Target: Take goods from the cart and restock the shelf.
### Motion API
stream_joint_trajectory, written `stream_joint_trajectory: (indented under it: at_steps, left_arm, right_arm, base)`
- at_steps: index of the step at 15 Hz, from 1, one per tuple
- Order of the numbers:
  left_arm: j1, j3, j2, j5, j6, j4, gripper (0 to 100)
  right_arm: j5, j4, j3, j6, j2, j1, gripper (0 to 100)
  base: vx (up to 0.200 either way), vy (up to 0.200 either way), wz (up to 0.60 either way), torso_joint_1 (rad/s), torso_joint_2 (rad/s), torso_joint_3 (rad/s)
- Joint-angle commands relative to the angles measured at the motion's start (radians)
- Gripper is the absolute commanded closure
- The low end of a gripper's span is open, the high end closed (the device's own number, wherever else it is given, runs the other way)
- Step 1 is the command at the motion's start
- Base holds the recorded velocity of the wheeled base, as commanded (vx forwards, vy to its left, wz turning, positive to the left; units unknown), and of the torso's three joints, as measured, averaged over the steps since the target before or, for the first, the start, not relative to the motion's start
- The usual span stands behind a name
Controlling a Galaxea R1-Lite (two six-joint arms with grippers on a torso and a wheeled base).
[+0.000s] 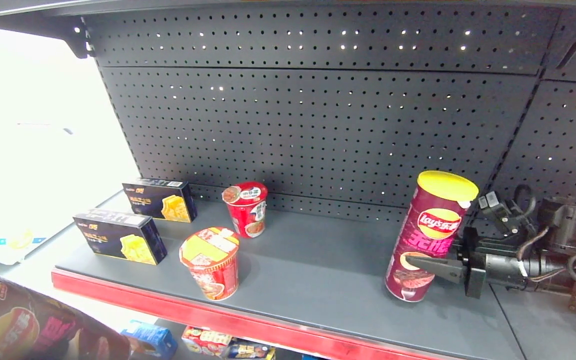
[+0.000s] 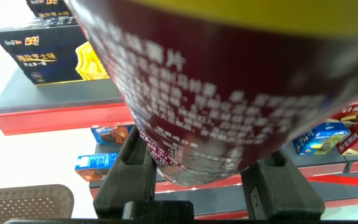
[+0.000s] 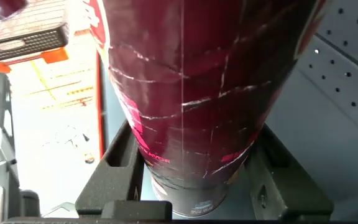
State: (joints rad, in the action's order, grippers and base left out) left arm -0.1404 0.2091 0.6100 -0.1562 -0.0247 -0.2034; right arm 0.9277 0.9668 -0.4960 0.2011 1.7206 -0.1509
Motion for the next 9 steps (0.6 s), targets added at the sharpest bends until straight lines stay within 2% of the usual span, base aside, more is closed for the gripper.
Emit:
stream_joint_trajectory:
  at_steps: [1,6,9]
  left_arm:
    - [0.001,-0.002,-0.004,0.0,-0.001,-0.001,100]
    - [0.001,-0.001,-0.019,0.0,0.0,0.006,100]
    - [0.001,0.012,-0.059,0.0,0.0,0.078,100]
  right_arm:
    - [0.0,0.004,0.065,0.011,-0.079,-0.01,100]
    - [0.003,0.036,0.188,0.017,-0.124,-0.016,100]
    - [0.016,0.069,0.211,0.017,-0.119,-0.015,100]
  base:
    - [0.0,0.0,0.0,0.0,0.0,0.0]
    - [0.0,0.0,0.0,0.0,0.0,0.0]
    - [0.0,0.0,0.0,0.0,0.0,0.0]
